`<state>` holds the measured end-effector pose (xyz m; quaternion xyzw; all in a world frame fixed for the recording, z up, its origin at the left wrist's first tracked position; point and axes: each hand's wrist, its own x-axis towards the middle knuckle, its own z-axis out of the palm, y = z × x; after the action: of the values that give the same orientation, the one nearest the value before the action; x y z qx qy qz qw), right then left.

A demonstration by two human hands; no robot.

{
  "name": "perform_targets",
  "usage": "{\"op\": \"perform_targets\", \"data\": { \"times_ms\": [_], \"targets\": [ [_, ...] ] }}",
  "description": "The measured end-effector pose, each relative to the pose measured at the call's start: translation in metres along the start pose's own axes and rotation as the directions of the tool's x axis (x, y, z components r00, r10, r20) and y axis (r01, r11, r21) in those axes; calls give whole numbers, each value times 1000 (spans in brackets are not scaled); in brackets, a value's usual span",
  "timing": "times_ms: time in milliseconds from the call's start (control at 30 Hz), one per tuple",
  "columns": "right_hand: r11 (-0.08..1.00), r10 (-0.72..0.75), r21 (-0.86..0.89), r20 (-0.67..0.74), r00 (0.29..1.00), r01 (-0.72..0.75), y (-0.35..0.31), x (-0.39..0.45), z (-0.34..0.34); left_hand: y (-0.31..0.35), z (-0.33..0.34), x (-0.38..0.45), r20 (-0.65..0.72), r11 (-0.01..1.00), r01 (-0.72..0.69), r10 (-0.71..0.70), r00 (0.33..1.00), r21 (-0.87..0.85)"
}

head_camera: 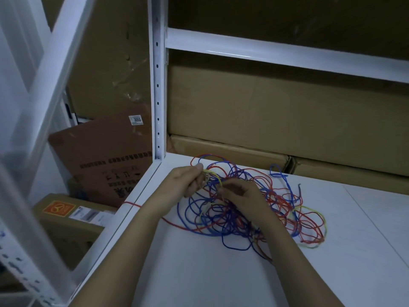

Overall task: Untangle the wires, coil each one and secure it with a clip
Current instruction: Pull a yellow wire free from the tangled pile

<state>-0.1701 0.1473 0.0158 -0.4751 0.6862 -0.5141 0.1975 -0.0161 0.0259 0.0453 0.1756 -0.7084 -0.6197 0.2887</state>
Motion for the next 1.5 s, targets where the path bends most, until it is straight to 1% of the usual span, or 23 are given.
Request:
{"op": "perform_targets", "data": {
  "times_ms": [33, 67, 133, 167, 233, 300, 367, 433, 533, 600, 700, 833, 900, 967, 1033, 1100, 1167, 1200, 1267, 1400, 1467, 1500],
  "targets": [
    [1000, 13, -14, 11, 1000, -13, 2, -2, -2, 2, 2, 0, -22, 999, -5, 4, 1000, -51],
    [998, 18, -66, 38, 999, -16, 2, -3, -3, 5, 4, 2, -27, 996, -8, 5, 1000, -87],
    [973, 3, -232, 95, 995, 19, 0, -2, -6, 11, 9, 5, -5, 990, -12, 11, 1000, -142],
    [954, -10, -297, 90, 996, 37, -5, 1, -8, 15, 12, 7, 8, 985, -28, 29, 1000, -173],
    [932, -58, -359, -1, 998, 54, -22, 8, -19, 25, 15, 12, -5, 973, -98, 99, 995, -208],
    [942, -134, -322, -91, 987, 98, -45, 14, -31, 38, 17, 20, -62, 971, -173, 165, 984, -167],
    [977, -164, -163, -170, 972, 136, -67, 19, -41, 50, 17, 29, -103, 973, -213, 203, 974, -93],
    [986, -157, 22, -249, 956, 168, -82, 27, -47, 62, 19, 39, -147, 972, -228, 217, 965, -61],
    [960, -127, 187, -366, 922, 207, -99, 45, -53, 77, 22, 55, -183, 967, -243, 226, 957, -76],
    [940, -131, 238, -414, 901, 246, -114, 56, -59, 90, 25, 64, -178, 959, -275, 259, 949, -73],
    [915, -156, 275, -434, 887, 295, -142, 65, -69, 116, 28, 75, -182, 947, -312, 295, 938, -75],
    [837, -206, 374, -461, 863, 400, -183, 75, -83, 152, 35, 86, -206, 922, -377, 353, 913, -88],
    [812, -241, 384, -466, 851, 440, -200, 80, -91, 169, 37, 89, -196, 914, -396, 373, 907, -92],
    [810, -256, 377, -462, 849, 449, -210, 84, -95, 183, 36, 88, -192, 904, -415, 392, 900, -102],
    [856, -240, 328, -432, 869, 399, -211, 86, -96, 192, 34, 86, -184, 899, -430, 410, 893, -83],
    [899, -216, 285, -372, 903, 333, -205, 86, -96, 196, 31, 83, -181, 894, -443, 425, 887, -68],
    [911, -216, 275, -315, 924, 306, -202, 85, -97, 197, 28, 80, -201, 885, -462, 443, 874, -60],
    [912, -226, 265, -310, 923, 312, -204, 85, -97, 197, 25, 79, -216, 881, -471, 452, 865, -42],
    [900, -279, 229, -352, 893, 371, -215, 83, -99, 198, 20, 77, -241, 872, -489, 477, 845, 11],
    [834, -402, 159, -480, 780, 528, -259, 85, -103, 207, 19, 76, -261, 846, -527, 528, 808, 78],
    [812, -409, 175, -509, 757, 556, -269, 87, -104, 213, 21, 76, -261, 838, -541, 538, 801, 67],
    [814, -408, 180, -500, 764, 553, -268, 87, -104, 215, 21, 76, -268, 834, -549, 540, 798, 44]
  ]
}}
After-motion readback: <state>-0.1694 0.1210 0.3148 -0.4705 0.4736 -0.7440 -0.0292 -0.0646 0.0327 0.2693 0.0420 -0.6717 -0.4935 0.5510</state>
